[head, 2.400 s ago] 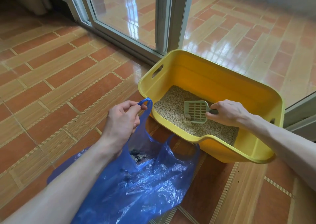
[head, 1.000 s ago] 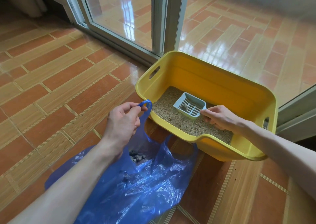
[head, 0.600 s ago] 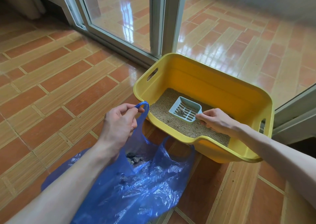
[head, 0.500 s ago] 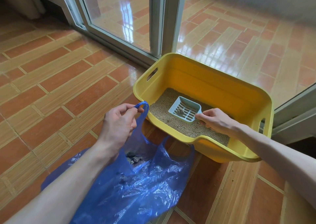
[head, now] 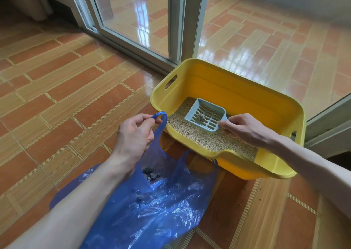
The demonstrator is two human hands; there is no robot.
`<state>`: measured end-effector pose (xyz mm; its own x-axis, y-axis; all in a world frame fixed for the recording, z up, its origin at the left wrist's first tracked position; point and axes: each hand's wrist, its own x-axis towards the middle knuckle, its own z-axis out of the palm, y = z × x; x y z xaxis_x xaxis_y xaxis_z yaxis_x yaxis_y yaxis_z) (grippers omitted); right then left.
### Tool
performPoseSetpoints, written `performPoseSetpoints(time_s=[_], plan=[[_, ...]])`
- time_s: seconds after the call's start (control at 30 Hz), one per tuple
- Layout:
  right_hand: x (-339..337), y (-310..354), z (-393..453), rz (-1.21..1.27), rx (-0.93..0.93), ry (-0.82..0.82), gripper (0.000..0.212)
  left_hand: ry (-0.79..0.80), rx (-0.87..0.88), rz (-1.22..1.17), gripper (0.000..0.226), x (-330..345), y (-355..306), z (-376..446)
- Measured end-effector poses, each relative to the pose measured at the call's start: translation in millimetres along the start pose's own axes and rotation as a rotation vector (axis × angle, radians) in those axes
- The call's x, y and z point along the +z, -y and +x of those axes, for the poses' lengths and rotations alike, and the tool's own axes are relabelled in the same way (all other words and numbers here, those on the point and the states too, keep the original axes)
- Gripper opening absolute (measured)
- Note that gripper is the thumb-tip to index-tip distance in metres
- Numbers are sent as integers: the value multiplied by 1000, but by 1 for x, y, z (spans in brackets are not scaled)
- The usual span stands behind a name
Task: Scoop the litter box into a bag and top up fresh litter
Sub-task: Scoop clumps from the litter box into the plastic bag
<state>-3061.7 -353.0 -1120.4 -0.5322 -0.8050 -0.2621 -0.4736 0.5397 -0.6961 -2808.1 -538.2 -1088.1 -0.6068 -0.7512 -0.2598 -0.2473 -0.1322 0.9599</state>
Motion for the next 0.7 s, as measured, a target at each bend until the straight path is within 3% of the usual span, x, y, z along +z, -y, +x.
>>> performPoseSetpoints(time_s=[0.13,0.33,0.7], plan=[[-2,31,-19,16,-62,4,52,2,3,0,23,0,0,-1],[7,65,-47,17,-15,86,57,-7,10,-30,22,-1,-5,-2],[61,83,-65,-196,-23,189,51,-16,32,-26,23,-4,-5,-2]])
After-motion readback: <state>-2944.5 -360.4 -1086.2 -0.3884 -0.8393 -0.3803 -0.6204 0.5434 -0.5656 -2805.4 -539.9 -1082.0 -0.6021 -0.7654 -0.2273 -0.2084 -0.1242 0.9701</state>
